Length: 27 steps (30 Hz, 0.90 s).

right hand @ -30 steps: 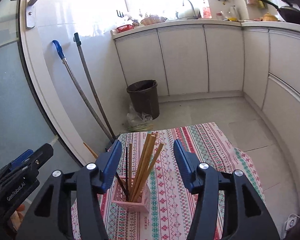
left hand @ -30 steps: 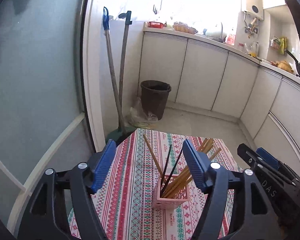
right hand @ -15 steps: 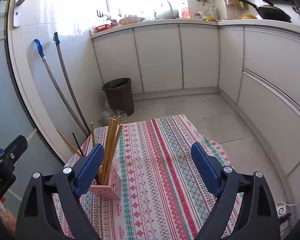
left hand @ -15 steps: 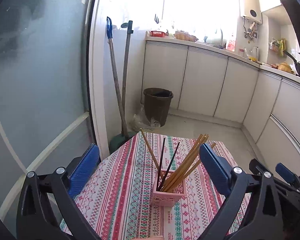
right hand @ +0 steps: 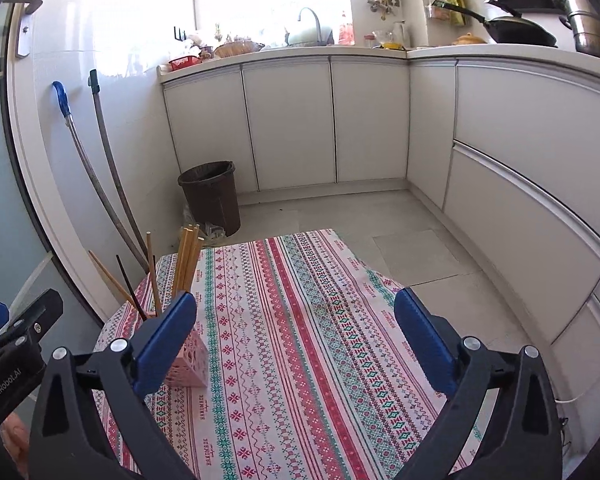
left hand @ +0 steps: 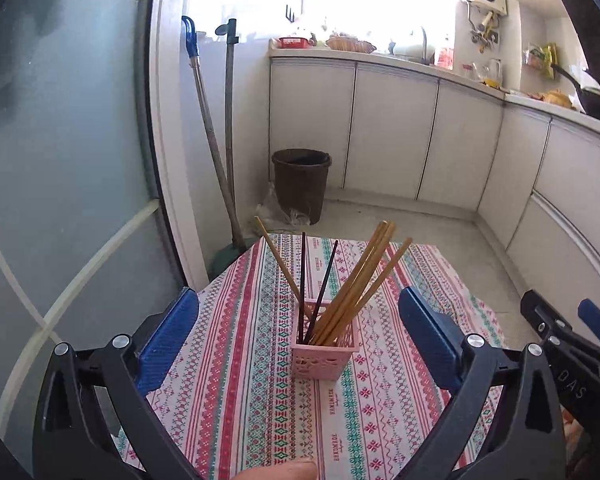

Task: Organize utensils

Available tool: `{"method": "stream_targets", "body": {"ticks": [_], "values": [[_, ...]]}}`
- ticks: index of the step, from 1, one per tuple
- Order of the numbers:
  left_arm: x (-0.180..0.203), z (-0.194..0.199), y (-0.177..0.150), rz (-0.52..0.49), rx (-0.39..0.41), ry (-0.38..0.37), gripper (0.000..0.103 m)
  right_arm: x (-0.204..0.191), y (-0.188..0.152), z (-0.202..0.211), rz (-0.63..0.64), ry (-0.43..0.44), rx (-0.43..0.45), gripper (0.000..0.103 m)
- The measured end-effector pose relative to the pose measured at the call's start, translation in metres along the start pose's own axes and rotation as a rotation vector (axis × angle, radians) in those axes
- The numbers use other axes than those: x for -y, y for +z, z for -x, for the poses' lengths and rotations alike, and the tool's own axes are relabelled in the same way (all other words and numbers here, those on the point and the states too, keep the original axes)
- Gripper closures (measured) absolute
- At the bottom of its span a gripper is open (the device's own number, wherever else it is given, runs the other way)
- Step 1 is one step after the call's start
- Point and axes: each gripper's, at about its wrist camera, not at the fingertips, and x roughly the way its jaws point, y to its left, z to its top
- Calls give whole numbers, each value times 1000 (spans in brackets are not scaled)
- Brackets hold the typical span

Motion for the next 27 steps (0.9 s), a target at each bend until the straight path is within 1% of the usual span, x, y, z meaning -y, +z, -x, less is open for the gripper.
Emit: {"method": "stream_targets", "body": {"ticks": [9, 27], "values": [[9, -6, -6, -38, -6, -4, 7, 6, -5, 0, 9, -19, -18, 7], [11, -9, -7, -38, -12, 8, 7, 9, -9, -9, 12, -33, -58, 7]]}}
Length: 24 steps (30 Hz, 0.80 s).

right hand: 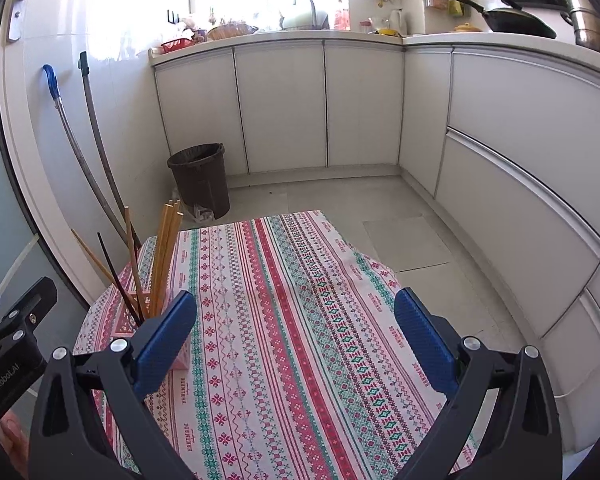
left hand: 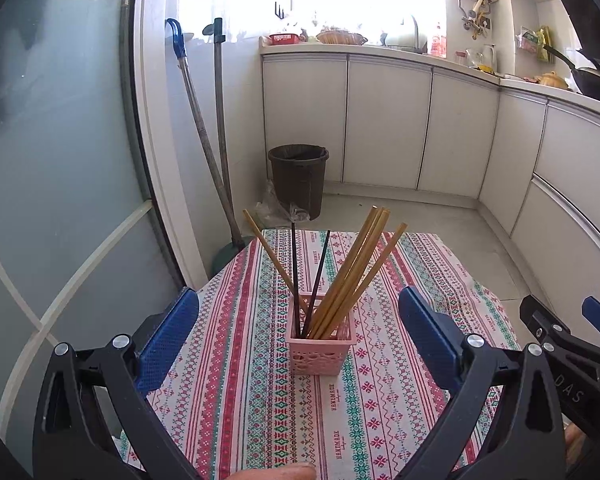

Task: Organize utensils

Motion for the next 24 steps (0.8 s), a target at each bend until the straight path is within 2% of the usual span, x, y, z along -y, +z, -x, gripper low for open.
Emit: {"method": "stream_targets", "body": {"ticks": [24], "values": [[2, -1, 0, -3, -5, 7, 7, 1, -2, -4, 1, 1, -9, 7]]}}
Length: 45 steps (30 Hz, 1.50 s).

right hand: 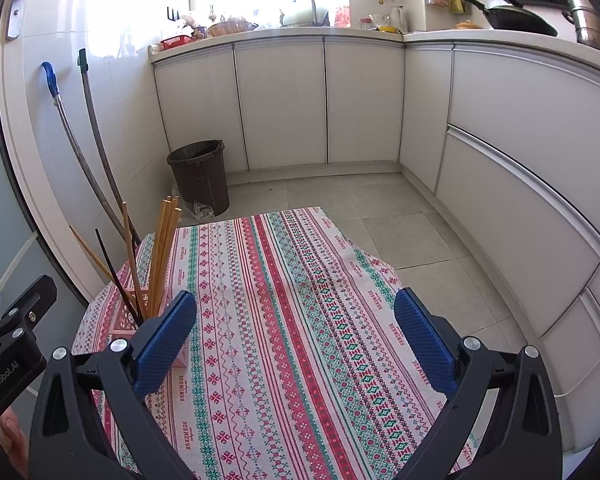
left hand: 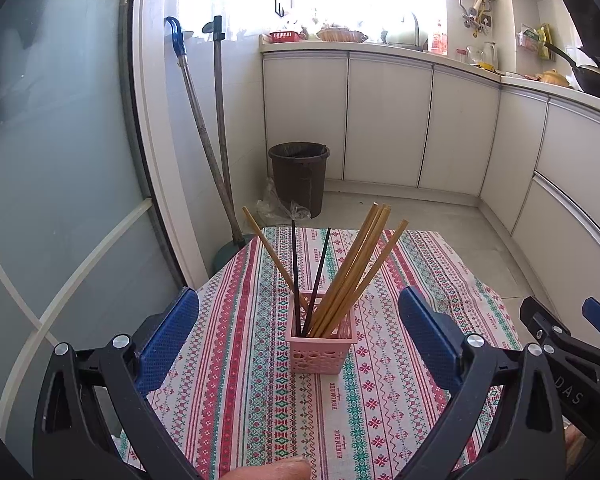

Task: Organize utensils

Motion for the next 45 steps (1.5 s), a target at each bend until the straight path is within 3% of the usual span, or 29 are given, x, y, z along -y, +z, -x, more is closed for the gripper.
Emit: {"method": "stream_targets", "body": {"ticks": [37, 42, 45], "values": [[-1, -3, -4, 0, -4, 0, 7, -2, -4, -3, 2, 6, -23, 7], [0, -4, -8, 2, 3, -18, 17, -2, -4, -4, 4, 4, -24, 7], [2, -3, -8, -12, 17, -9, 18, -2, -4, -5, 3, 4, -28, 7]]}}
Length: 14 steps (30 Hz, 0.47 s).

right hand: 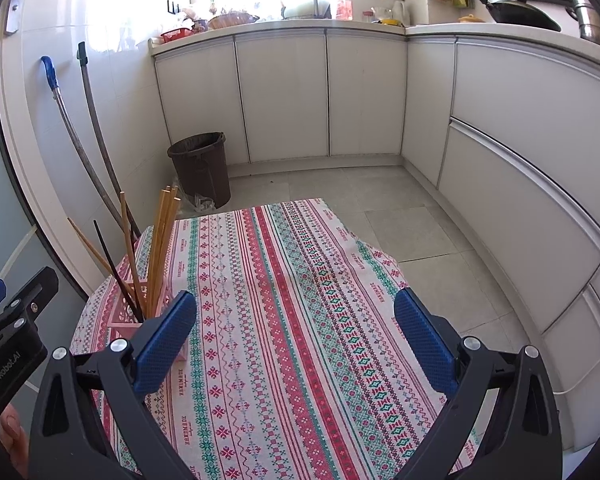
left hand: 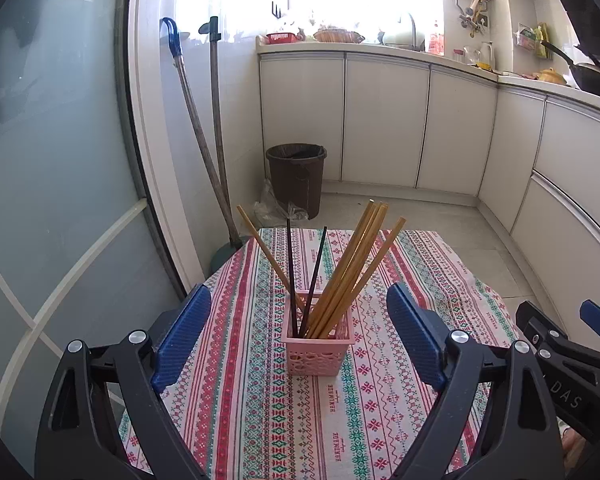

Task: Organize utensils

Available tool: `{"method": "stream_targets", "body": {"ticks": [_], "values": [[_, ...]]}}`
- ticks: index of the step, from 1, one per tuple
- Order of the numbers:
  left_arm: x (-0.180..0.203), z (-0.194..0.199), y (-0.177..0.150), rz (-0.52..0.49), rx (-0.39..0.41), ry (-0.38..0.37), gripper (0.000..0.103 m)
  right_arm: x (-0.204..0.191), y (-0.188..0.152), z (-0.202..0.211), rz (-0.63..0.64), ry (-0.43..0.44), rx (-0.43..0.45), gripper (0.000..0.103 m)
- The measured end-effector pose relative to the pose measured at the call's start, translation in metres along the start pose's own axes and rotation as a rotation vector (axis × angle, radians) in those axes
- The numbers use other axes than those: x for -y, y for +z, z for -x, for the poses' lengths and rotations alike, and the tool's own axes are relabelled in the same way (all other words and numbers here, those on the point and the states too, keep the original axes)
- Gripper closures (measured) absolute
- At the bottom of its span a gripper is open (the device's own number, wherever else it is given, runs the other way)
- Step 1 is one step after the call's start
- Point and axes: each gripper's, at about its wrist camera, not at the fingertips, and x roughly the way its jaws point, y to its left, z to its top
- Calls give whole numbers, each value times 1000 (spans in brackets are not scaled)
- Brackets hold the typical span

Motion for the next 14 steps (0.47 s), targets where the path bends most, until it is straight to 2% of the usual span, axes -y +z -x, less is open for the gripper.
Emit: {"method": "stream_targets", "body": {"ticks": [6, 10, 14], "values": [[3, 1, 0, -9, 8, -10, 21, 0, 0, 0, 5, 0, -2, 7], [2, -3, 2, -14, -17, 22, 7, 2, 0, 1, -3, -2, 2, 7], [2, -1, 3, -7, -18, 16, 7, 5, 1, 0, -11, -4, 3, 7]]}}
